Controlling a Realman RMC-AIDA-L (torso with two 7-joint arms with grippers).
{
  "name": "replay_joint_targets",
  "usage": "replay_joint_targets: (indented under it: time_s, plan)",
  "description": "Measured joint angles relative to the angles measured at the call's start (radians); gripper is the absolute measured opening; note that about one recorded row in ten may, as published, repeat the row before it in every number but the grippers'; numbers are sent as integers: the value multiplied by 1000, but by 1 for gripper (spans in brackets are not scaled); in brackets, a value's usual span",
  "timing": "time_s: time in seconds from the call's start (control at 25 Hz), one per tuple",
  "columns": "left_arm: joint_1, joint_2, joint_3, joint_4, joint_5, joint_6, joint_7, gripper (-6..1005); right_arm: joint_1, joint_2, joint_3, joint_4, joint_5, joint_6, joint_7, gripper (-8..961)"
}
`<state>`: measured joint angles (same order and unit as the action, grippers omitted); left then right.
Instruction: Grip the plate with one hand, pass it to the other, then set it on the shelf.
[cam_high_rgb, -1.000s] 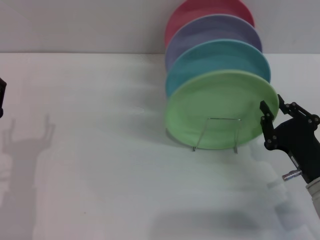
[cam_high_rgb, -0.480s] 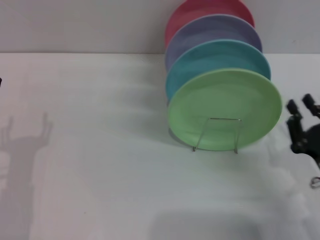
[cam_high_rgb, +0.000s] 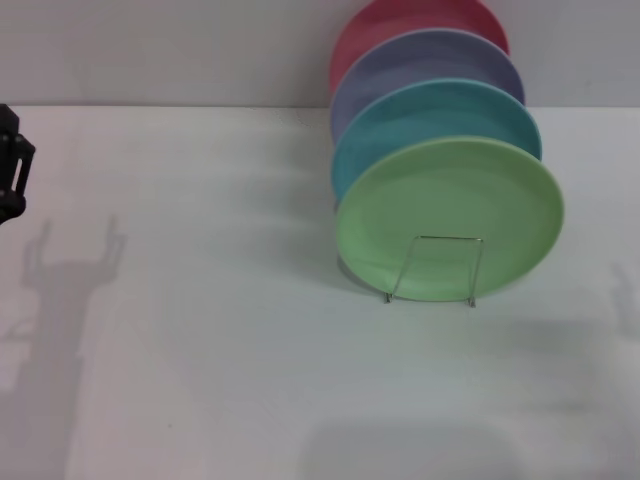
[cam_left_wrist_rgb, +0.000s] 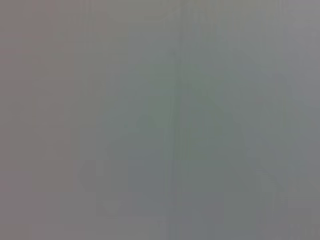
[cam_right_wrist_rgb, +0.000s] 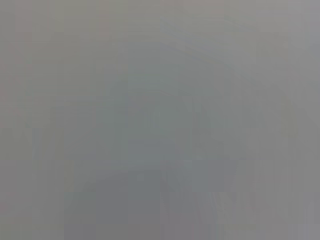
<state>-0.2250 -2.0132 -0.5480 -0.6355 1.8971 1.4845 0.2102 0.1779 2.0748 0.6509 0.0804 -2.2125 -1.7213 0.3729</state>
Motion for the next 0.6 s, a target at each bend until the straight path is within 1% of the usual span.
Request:
replay_joint_targets:
  time_s: [0.04, 0.12, 0.2, 0.36, 0.4, 0.56, 0.6]
  plan:
    - [-3, -1, 2, 6, 0, -2, -8, 832, 0, 0, 0, 0, 0, 0, 0, 308]
    - [-5, -3, 4, 9, 0, -6, -9, 832, 22, 0, 31, -52, 12, 4, 86, 313]
    - [-6, -5, 6, 14, 0, -13, -9, 832, 42, 0, 69, -84, 18, 5, 119, 317]
    - [-6, -5, 6, 14, 0, -13, -9, 832, 72, -1, 150, -103, 26, 5, 114, 482]
    - [-8, -10, 6, 20, 0, -30, -9, 832, 84, -2, 187, -113, 27, 9, 108, 523]
    - [-8, -10, 6, 20, 0, -30, -9, 832, 114, -1, 275, -129, 28, 29, 71, 639]
    - [-14, -45, 6, 74, 0, -68, -12, 832, 130, -4, 299, -130, 29, 54, 46, 668]
